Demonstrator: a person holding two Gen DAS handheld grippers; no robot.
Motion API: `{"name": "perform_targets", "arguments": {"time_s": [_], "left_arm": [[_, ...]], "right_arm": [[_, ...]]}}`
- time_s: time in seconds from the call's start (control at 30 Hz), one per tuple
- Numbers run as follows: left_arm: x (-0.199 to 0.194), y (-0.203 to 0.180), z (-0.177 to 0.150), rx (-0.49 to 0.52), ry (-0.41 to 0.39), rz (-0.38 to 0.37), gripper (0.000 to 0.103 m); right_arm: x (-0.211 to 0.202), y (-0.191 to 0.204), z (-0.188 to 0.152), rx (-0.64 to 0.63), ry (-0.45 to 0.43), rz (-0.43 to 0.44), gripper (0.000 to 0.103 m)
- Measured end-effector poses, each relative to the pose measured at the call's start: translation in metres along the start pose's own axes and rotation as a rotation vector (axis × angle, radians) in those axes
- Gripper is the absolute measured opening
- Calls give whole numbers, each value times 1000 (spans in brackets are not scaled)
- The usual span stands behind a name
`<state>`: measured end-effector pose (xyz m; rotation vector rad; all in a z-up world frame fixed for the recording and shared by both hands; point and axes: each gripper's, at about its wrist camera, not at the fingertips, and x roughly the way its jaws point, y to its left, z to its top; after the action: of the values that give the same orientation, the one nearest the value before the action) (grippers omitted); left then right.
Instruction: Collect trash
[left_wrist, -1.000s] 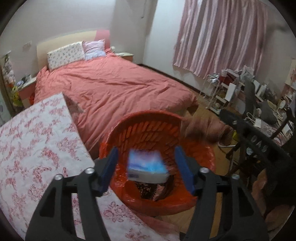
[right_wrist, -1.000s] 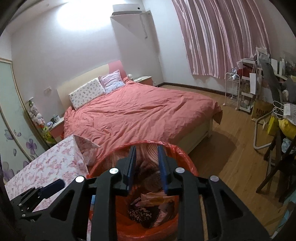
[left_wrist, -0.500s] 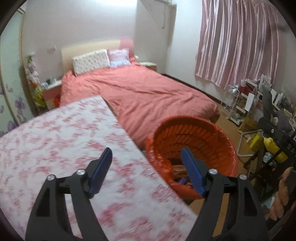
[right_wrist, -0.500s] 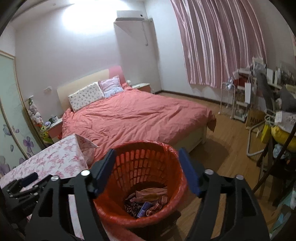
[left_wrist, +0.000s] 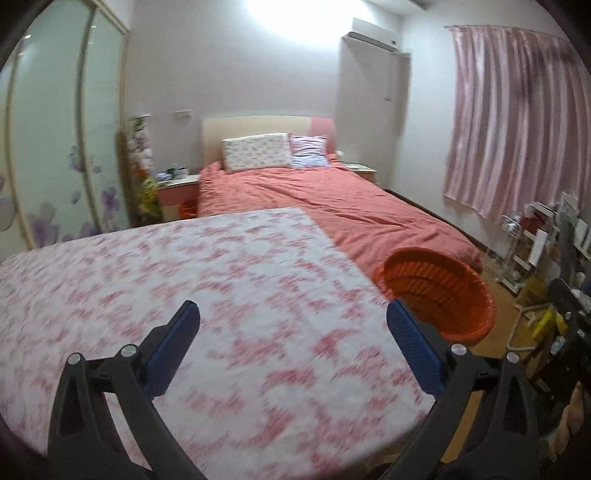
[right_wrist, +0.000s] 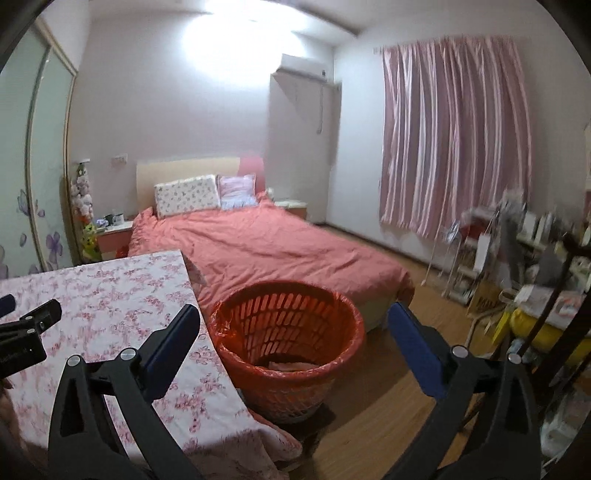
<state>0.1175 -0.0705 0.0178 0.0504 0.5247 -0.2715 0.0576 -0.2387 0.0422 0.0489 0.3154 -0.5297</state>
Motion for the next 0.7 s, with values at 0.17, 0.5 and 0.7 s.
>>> {"name": "perform_targets", "arguments": {"time_s": [0.17,0.5,0.7], "left_arm": [[-32,14,-24,-18,-17,93,99],[-73,20,-50,-28,-64,178,99],[-79,26,-59,-35,-45,193,99]], "right_arm": [[-25,5,-8,38,-15,13,101],[-44,25,-22,15,45,-44,101],[-47,29,-31,31,96,-41,101]]}}
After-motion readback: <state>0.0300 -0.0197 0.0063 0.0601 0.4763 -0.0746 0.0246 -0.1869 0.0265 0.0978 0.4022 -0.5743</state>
